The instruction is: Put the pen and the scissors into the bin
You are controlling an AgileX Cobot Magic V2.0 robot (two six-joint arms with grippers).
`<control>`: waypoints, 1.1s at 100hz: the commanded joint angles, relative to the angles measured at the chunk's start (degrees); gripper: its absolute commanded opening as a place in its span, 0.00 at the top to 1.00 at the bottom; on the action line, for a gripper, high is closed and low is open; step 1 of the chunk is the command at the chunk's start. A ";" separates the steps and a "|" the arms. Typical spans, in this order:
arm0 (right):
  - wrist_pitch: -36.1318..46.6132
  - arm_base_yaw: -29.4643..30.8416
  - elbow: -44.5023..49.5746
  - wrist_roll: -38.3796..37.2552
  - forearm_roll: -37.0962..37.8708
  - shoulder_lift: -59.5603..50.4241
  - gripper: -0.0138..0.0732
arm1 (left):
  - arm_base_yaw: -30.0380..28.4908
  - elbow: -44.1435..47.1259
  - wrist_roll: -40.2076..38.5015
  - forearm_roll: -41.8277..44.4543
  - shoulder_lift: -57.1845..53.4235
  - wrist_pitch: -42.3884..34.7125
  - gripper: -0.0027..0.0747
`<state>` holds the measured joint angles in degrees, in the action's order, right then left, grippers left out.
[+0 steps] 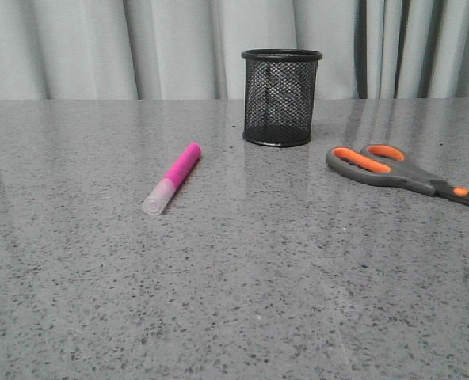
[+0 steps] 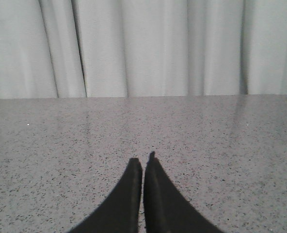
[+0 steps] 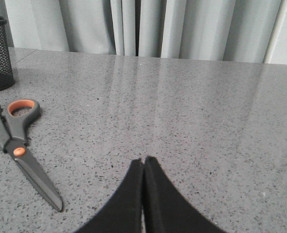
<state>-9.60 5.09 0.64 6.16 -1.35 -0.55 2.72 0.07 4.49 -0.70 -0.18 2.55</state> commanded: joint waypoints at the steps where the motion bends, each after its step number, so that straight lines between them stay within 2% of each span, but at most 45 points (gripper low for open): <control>1: 4.72 0.24 0.73 0.02 0.68 -1.16 0.93 | 0.46 2.60 -0.57 -0.58 -1.77 -4.18 0.99; 110: 6.50 0.24 0.73 0.02 0.68 -1.16 0.93 | 0.46 2.60 -0.57 -0.58 -1.77 -4.18 0.99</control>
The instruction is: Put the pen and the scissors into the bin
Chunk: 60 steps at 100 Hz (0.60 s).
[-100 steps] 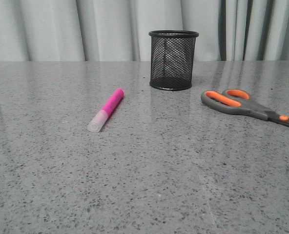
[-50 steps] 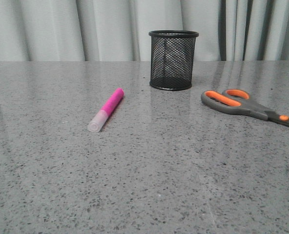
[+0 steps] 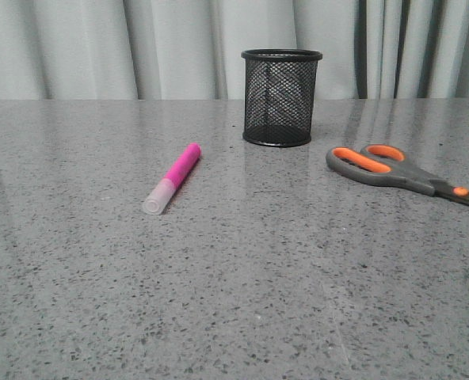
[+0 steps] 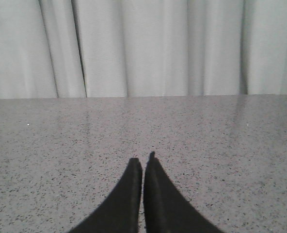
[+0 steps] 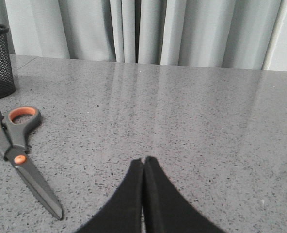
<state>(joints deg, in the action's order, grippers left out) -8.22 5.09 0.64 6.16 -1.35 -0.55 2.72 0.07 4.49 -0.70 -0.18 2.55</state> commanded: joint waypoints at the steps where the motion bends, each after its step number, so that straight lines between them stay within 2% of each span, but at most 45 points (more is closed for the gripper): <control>1: 5.13 0.24 0.73 0.02 0.68 -1.16 0.93 | 0.46 2.60 -0.57 -0.58 -1.77 -4.18 0.99; 18: 5.96 0.24 0.73 0.02 0.68 -1.16 0.93 | 0.46 2.60 -0.57 -0.81 -1.77 -4.18 0.99; 33: 8.22 0.24 0.73 0.02 -2.51 -1.16 0.93 | 0.46 2.60 -0.57 -3.57 -1.77 -4.18 0.99; 47: 8.68 0.24 0.73 0.02 -7.19 -1.16 0.93 | 0.46 2.60 -0.57 -11.97 -1.77 -3.65 0.99; 60: 10.11 0.24 0.73 0.02 -14.78 -1.16 0.93 | 0.46 2.60 -0.57 -21.11 -1.77 -3.75 0.99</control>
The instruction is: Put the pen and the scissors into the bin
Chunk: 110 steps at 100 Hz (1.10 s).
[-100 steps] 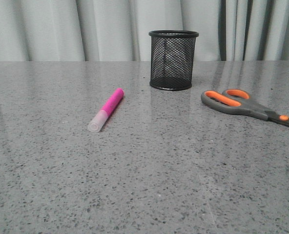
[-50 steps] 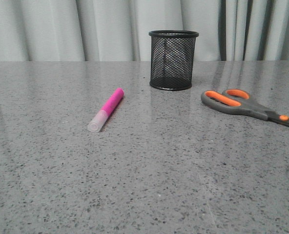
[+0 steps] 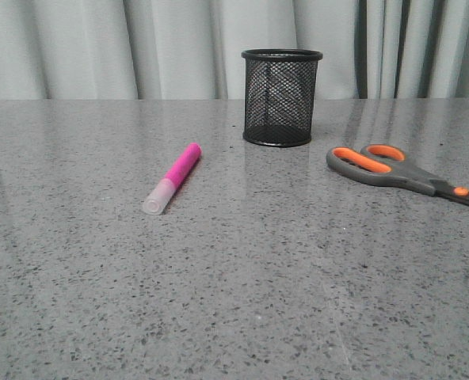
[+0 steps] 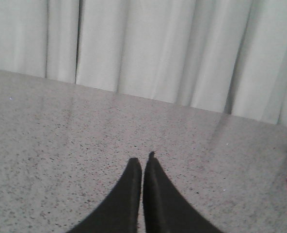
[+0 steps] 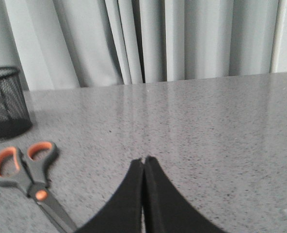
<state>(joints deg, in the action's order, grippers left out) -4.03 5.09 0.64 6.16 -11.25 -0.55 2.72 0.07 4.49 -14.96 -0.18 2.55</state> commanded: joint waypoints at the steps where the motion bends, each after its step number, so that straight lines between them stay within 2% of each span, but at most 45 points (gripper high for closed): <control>1: 6.08 0.24 0.73 0.02 -5.25 -1.16 0.93 | 0.46 2.60 -0.57 -7.41 -1.77 -3.75 0.99; 23: 7.41 0.24 0.73 0.02 -20.83 -1.16 0.93 | 0.46 2.40 -0.57 -22.76 -1.77 -3.54 0.99; 29: 7.27 0.24 0.63 0.02 -22.95 -1.16 0.93 | 0.46 2.02 -0.57 -25.51 -1.77 -3.18 0.99; 48: 1.48 0.24 -3.52 0.79 -20.57 -0.57 0.92 | 0.46 -1.26 -0.57 -26.25 -1.77 3.50 0.99; 62: -4.34 0.24 -8.65 1.33 -18.49 4.56 0.91 | 0.46 -6.10 0.11 -24.22 0.96 8.55 0.99; 77: -10.56 0.24 -15.32 3.22 -17.22 16.57 0.91 | 0.46 -14.94 5.92 -19.31 9.59 16.63 0.99; 93: -18.67 0.24 -24.94 6.27 -15.38 31.91 0.91 | 0.46 -25.83 16.47 -18.99 21.77 25.92 0.99; 110: -26.53 0.24 -34.31 9.33 -15.38 43.00 0.92 | 0.46 -34.98 21.32 -18.96 33.70 35.13 0.99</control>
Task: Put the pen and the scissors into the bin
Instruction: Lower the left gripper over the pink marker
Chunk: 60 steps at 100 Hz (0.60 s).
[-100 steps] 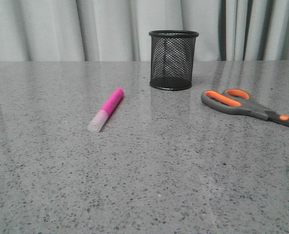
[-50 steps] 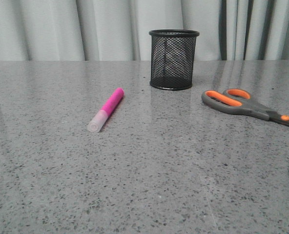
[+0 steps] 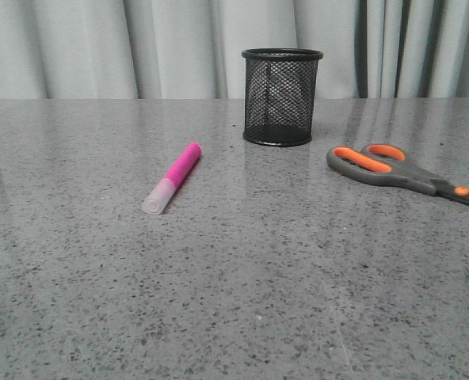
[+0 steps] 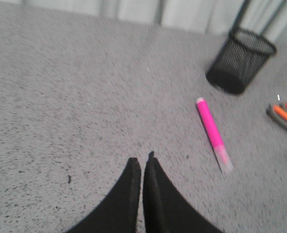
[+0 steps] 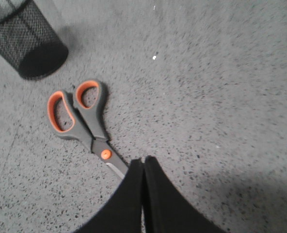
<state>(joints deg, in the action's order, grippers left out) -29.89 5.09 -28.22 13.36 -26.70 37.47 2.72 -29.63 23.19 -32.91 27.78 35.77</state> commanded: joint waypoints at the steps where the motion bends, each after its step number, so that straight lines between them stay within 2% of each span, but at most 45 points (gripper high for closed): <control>1: -1.06 0.24 -6.01 2.22 0.07 5.27 0.92 | 0.46 -5.57 2.90 -1.02 6.13 2.20 0.99; 13: -2.81 0.24 -9.18 4.93 -1.04 8.64 0.91 | 0.46 -9.35 3.56 -1.14 11.74 6.37 0.99; 18: -2.95 0.24 -9.86 6.65 -2.49 8.94 0.87 | 0.46 -10.23 3.85 -1.54 13.49 7.42 0.99; 23: -3.10 0.24 -10.29 8.31 -4.11 8.94 0.79 | 0.46 -10.93 5.36 -2.35 15.26 8.38 0.96; 27: -3.20 0.24 -10.41 8.70 -4.85 8.94 0.72 | 0.46 -11.42 7.14 -3.53 16.25 9.16 0.92; 33: -3.08 0.24 -10.46 8.70 -5.14 8.94 0.56 | 0.46 -12.06 9.17 -6.19 17.80 9.51 0.81; 42: -3.08 0.24 -10.46 8.70 -5.14 8.94 0.36 | 0.46 -12.64 11.77 -10.39 19.63 9.51 0.56; 45: -3.08 0.24 -10.46 8.70 -5.14 8.94 0.34 | 0.46 -12.63 12.89 -11.94 20.24 9.51 0.47; 50: -3.08 0.24 -10.46 9.05 -5.14 8.94 0.33 | 0.46 -12.63 16.86 -15.47 21.25 10.25 0.40; 60: -3.08 0.24 -10.46 9.17 -5.14 8.94 0.33 | 0.46 -12.74 24.18 -22.69 23.29 12.74 0.42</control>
<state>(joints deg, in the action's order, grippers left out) -35.35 5.09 -36.57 21.49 -30.42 46.44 2.72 -40.35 41.08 -46.72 49.68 48.08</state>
